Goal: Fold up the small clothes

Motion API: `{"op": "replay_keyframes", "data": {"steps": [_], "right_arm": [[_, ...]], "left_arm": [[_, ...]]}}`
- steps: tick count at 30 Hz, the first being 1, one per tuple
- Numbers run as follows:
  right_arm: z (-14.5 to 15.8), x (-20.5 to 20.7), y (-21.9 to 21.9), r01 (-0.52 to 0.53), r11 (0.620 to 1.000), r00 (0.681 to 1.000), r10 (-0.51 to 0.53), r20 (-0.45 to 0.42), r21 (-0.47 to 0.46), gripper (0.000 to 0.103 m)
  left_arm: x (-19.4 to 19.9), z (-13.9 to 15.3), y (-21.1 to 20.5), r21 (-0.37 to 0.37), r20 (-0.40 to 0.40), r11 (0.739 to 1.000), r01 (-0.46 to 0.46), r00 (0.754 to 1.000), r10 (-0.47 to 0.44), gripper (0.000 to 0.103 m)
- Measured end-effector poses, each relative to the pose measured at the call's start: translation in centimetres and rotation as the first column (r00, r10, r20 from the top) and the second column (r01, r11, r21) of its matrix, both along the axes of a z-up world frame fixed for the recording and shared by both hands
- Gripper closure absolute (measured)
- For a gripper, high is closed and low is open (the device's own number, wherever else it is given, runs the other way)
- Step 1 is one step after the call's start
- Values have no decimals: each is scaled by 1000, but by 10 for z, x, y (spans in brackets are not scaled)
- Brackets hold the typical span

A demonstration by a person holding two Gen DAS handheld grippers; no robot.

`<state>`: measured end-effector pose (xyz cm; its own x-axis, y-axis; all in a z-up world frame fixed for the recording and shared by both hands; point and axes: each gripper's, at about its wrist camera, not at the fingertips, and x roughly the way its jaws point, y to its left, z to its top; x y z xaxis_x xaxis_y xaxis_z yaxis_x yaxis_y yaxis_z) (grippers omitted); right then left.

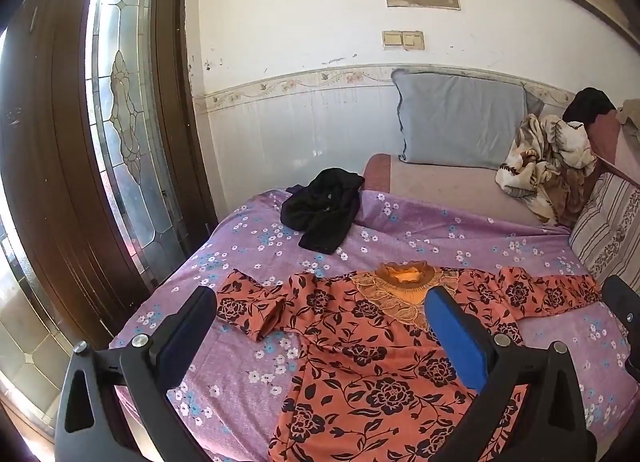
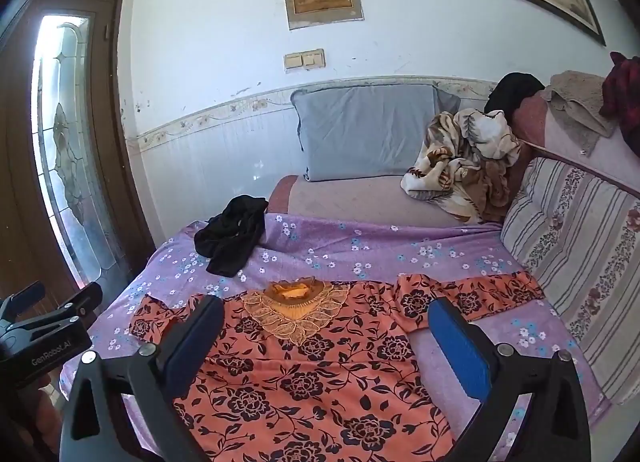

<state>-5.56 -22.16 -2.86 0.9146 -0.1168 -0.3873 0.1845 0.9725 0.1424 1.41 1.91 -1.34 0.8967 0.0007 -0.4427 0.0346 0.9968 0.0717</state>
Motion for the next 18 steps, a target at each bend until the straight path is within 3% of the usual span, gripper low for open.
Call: {"op": "replay_keyframes", "data": {"steps": [3, 18], "right_arm": [[1, 3, -4, -4, 1000, 1000, 4, -16, 7, 0], [-8, 10, 3, -16, 1000, 998, 17, -56, 13, 0]], "left_arm": [[-2, -4, -26, 8, 3, 1000, -29, 1000, 29, 0], [2, 2, -34, 17, -15, 999, -38, 999, 38, 0]]}}
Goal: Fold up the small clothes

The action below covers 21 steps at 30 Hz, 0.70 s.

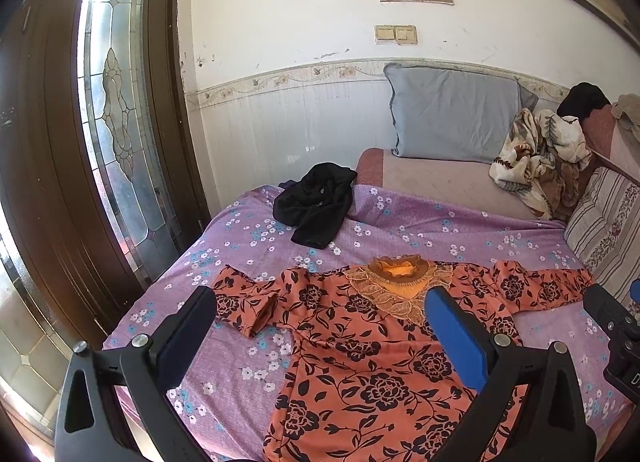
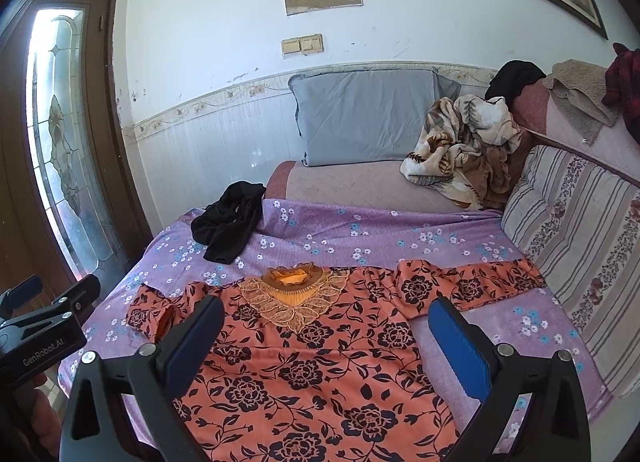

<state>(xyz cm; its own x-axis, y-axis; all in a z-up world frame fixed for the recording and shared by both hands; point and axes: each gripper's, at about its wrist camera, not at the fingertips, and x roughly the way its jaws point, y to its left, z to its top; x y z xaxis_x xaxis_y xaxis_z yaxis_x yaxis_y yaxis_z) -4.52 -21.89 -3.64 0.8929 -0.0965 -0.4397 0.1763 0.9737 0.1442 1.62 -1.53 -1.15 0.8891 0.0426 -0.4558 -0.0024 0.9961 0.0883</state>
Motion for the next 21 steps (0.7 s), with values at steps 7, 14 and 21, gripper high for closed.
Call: {"op": "replay_keyframes", "data": {"steps": [7, 14, 21], "right_arm": [[-3, 4, 2, -3, 1000, 1000, 3, -10, 0, 0], [-6, 6, 2, -3, 1000, 1000, 3, -12, -2, 0], [-7, 8, 3, -6, 1000, 1000, 6, -16, -3, 0]], "left_arm": [[5, -6, -2, 3, -10, 1000, 3, 1000, -3, 0], [9, -11, -3, 3, -21, 1000, 6, 1000, -6, 0], [12, -14, -3, 6, -27, 1000, 7, 1000, -7, 0]]}}
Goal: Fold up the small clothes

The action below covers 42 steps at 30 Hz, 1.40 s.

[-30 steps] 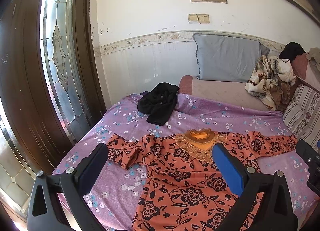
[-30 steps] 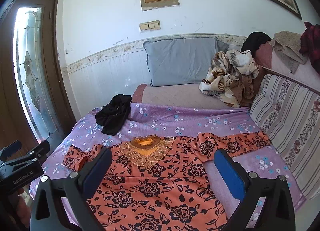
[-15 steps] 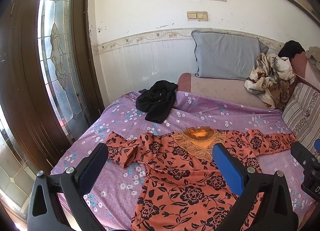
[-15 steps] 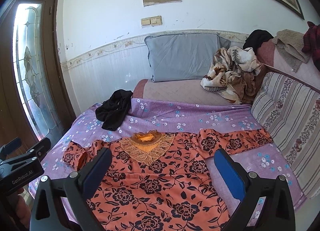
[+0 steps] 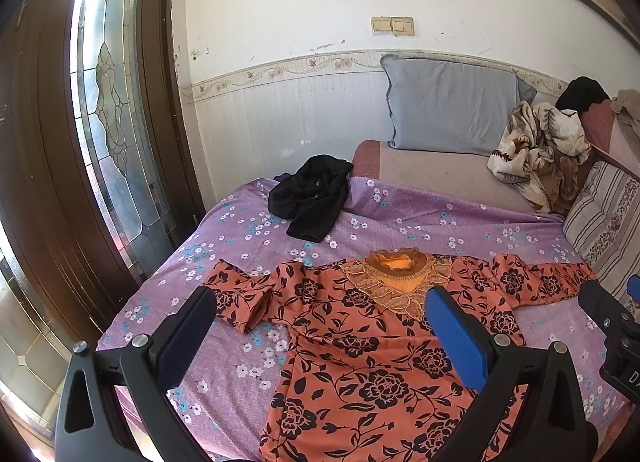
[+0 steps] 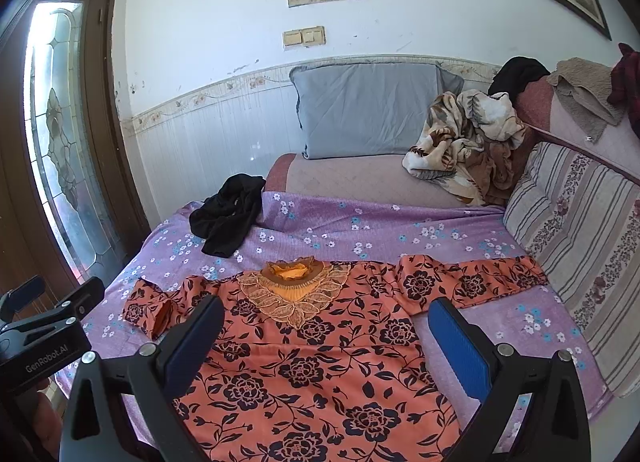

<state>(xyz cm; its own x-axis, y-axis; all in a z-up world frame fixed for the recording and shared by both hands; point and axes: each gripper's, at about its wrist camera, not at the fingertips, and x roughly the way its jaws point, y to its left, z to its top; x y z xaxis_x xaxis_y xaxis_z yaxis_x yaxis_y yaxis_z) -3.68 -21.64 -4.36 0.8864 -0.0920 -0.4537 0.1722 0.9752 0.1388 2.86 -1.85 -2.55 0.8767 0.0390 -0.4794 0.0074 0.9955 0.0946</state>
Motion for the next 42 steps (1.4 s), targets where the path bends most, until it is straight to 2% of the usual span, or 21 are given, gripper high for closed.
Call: {"op": "replay_keyframes", "data": {"steps": [16, 26, 31, 35, 39, 42], "right_arm": [[-17, 27, -2, 4, 1000, 999, -4, -38, -4, 0], [-36, 67, -11, 11, 1000, 997, -10, -76, 1, 0], [-51, 90, -31, 42, 999, 995, -40, -89, 17, 0], [-71, 113, -65, 87, 993, 990, -79, -113, 74, 0], [-101, 134, -112, 160, 984, 980, -149, -132, 82, 0], [-130, 143, -148, 214, 975, 966, -203, -158, 58, 0]], "left_arm": [[27, -18, -8, 9, -42, 1000, 10, 999, -9, 0], [66, -44, -16, 30, -95, 1000, 3, 995, 0, 0], [94, -63, -30, 52, -125, 998, 16, 992, -9, 0], [135, -103, -53, 35, -210, 997, 69, 976, -60, 0], [183, -171, -82, -19, -366, 993, 118, 923, -117, 0], [208, -221, -100, 15, -448, 993, 121, 888, -101, 0]]}}
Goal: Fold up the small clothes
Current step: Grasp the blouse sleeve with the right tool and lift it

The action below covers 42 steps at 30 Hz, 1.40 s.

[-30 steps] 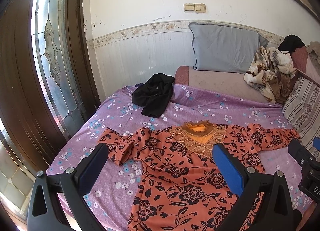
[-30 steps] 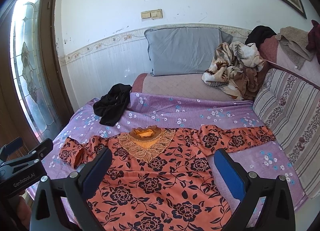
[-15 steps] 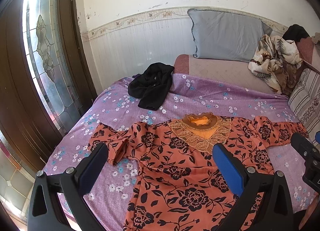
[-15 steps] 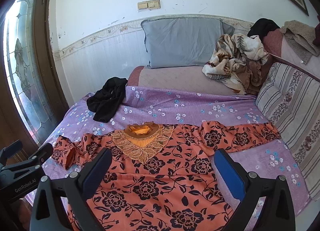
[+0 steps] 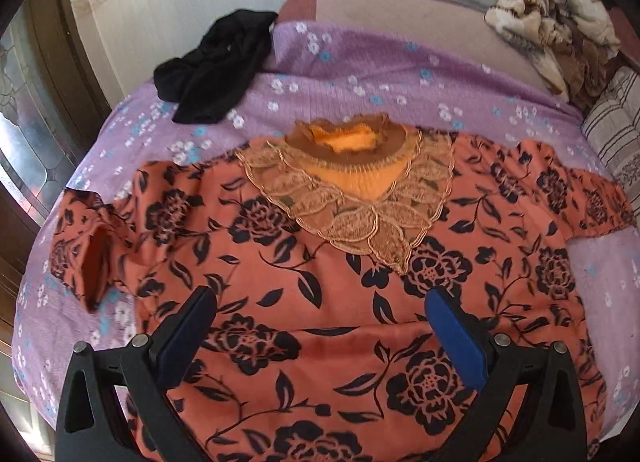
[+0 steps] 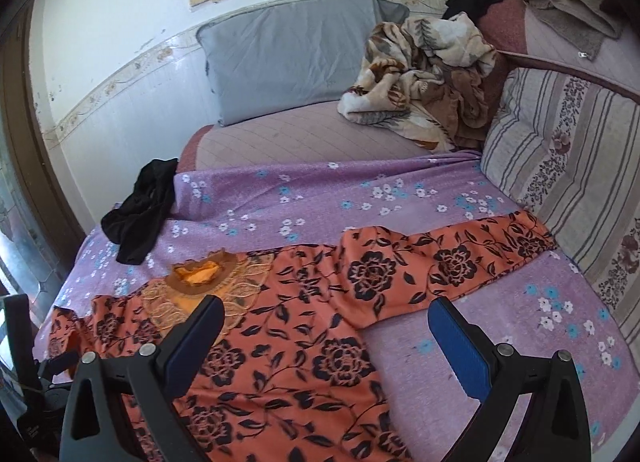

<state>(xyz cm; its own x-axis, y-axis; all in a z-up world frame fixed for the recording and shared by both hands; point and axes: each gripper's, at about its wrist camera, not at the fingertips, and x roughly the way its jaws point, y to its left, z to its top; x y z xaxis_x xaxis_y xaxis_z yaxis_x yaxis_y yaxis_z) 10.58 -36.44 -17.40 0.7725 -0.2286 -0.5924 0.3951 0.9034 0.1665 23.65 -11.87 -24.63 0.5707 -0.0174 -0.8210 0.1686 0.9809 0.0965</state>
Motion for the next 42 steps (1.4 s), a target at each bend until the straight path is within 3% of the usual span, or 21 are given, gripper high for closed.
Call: {"op": "replay_keyframes", "data": {"steps": [3, 5, 9, 11, 13, 17, 19, 21, 23, 25, 28, 32, 34, 36, 40, 41, 42], "right_arm": [[-39, 9, -39, 46, 999, 998, -45, -40, 23, 0], [-62, 21, -62, 104, 994, 987, -98, -124, 42, 0], [-82, 36, -99, 143, 977, 980, -118, -158, 160, 1], [-88, 42, -111, 161, 967, 976, -126, -178, 199, 1], [-90, 48, -121, 156, 956, 980, -118, -159, 248, 1], [-85, 55, -151, 146, 957, 987, -122, -107, 251, 1], [-86, 50, -173, 170, 933, 985, -154, -74, 316, 1], [-92, 40, -197, 210, 884, 977, -211, -45, 418, 2], [-102, 28, -222, 246, 812, 960, -280, -17, 529, 9], [-114, 20, -242, 267, 745, 943, -333, -7, 612, 22], [-130, 16, -267, 305, 678, 922, -386, -30, 668, 34], [-156, 5, -300, 365, 536, 863, -502, -60, 761, 37], [-170, 4, -313, 381, 484, 838, -541, -73, 788, 41], [-170, 9, -321, 381, 490, 830, -556, -56, 784, 43], [-166, 31, -333, 403, 567, 831, -556, -26, 719, 44], [-166, 36, -337, 407, 580, 828, -561, -16, 706, 47], [-167, 40, -341, 412, 587, 825, -566, -12, 697, 57]], "left_arm": [[11, -35, -5, 53, -38, 999, -2, 999, 4, 0], [15, -55, -5, 57, -94, 998, 7, 996, -2, 0], [20, -64, 7, -44, -131, 999, -6, 991, 0, 0], [21, -64, 8, -57, -135, 998, -14, 991, 6, 0], [19, -66, 5, -51, -124, 998, -22, 992, 16, 0], [13, -66, 0, -47, -105, 998, -30, 994, 25, 0], [10, -65, 2, -50, -116, 998, -23, 993, 17, 0], [10, -65, 2, -50, -123, 999, -10, 992, 4, 0], [11, -63, 3, -45, -137, 999, 1, 991, -7, 0], [17, -62, 6, -51, -148, 999, 0, 989, -8, 0], [19, -57, 11, -72, -135, 997, -1, 991, -9, 0], [18, -46, 17, -82, -84, 996, -17, 996, 10, 0], [18, -42, 17, -88, -59, 996, -20, 998, 15, 0], [20, -39, 17, -91, -37, 996, -20, 999, 16, 0], [21, -34, 10, -90, 0, 996, 9, 1000, -9, 0], [21, -33, 8, -87, 8, 996, 16, 1000, -15, 0], [20, -32, 7, -85, 15, 996, 23, 1000, -22, 0]]}}
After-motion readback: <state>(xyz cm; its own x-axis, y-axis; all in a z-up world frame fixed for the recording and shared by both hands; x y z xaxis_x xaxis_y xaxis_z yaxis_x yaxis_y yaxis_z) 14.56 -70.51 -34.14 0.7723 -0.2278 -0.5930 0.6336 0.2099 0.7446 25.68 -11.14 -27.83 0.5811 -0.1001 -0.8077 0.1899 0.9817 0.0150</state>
